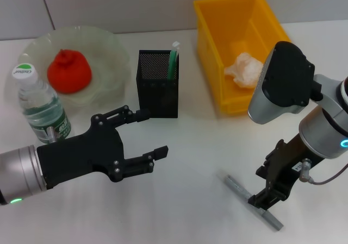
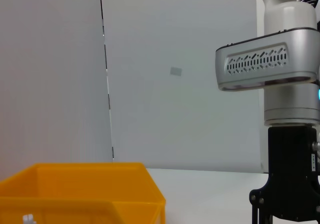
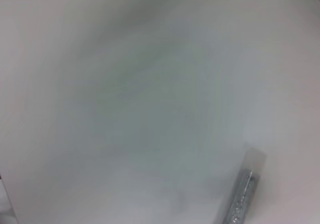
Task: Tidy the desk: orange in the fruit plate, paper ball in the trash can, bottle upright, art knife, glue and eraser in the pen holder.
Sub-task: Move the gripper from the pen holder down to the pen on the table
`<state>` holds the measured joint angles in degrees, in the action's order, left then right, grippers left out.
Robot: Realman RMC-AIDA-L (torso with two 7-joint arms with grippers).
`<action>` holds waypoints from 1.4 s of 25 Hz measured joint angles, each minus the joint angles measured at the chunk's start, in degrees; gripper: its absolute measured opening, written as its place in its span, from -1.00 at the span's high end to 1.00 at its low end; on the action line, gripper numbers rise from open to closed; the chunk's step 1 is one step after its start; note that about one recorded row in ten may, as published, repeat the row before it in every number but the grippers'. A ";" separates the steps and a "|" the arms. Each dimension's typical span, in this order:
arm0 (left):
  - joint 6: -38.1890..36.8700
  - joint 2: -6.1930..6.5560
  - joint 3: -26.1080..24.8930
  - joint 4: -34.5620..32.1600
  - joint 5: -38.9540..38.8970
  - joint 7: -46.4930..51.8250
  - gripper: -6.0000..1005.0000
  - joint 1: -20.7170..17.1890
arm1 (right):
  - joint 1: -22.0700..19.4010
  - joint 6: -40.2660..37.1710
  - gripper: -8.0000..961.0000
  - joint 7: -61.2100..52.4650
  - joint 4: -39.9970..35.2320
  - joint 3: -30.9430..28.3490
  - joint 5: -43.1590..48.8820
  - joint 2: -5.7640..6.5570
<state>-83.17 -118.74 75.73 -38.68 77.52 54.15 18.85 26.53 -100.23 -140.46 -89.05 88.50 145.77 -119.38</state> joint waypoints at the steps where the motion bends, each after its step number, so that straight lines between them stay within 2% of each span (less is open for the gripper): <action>1: -0.03 -0.04 0.04 0.00 0.00 -0.01 -0.56 0.04 | 0.01 0.11 -0.34 -0.04 0.22 0.00 0.01 0.02; 35: 0.17 -0.08 0.12 0.09 -0.09 -0.63 -0.56 0.07 | 2.83 3.04 -0.34 -0.01 6.15 2.79 1.62 0.19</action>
<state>-83.00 -118.82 75.85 -38.58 77.43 53.51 18.92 29.36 -97.19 -140.48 -82.91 91.29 147.38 -119.20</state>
